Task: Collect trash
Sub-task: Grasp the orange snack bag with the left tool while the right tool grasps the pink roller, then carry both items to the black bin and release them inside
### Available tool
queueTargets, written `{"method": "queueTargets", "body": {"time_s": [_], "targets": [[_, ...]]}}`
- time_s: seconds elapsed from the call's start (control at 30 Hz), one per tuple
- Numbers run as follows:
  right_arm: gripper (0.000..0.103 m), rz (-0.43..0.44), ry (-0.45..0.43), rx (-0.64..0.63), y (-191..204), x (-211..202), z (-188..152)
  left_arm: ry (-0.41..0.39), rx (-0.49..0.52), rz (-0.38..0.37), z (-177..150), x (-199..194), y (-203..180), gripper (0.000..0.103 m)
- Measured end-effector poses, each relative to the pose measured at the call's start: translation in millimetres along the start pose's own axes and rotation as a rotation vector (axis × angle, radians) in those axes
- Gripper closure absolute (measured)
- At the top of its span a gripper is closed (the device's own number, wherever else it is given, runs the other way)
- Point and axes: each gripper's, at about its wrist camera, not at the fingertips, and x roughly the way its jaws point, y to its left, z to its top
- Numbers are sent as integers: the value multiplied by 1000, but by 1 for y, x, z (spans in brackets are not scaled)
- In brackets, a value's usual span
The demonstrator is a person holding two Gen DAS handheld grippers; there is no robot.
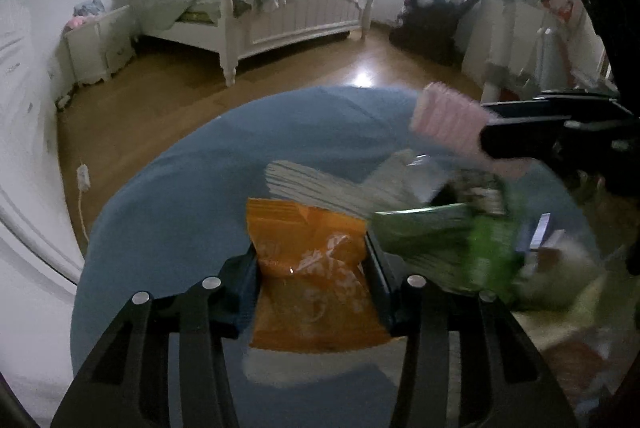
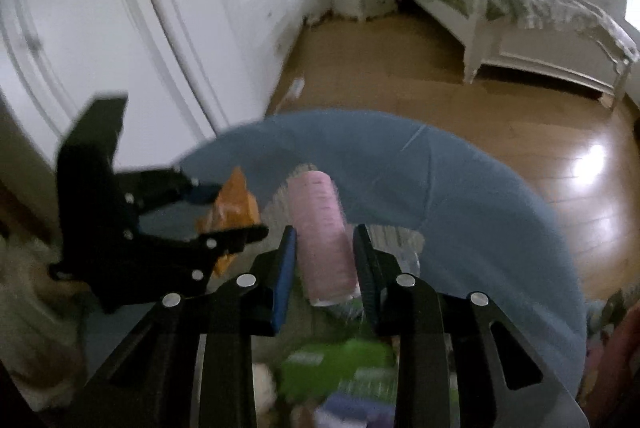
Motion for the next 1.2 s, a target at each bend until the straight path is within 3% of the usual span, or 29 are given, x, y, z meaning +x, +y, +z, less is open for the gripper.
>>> {"method": "queueTargets", "body": {"time_s": [0.3,0.53,0.83,1.2], "targets": [[73,45,-232,147,23,-128,-80,-139,-4,-50,-28,-93,-76,57],[73,63,-360,364,10,-195,-162,-171,26,-113,-44,-125,-139,57],[73,19,-488,648,-46,-251,-260,-181,7,-203,-48,-124,-196,57],[73,-112,-585,855,-109,-285,-349,-142,72,-346,-41,-82,-296,57]]}}
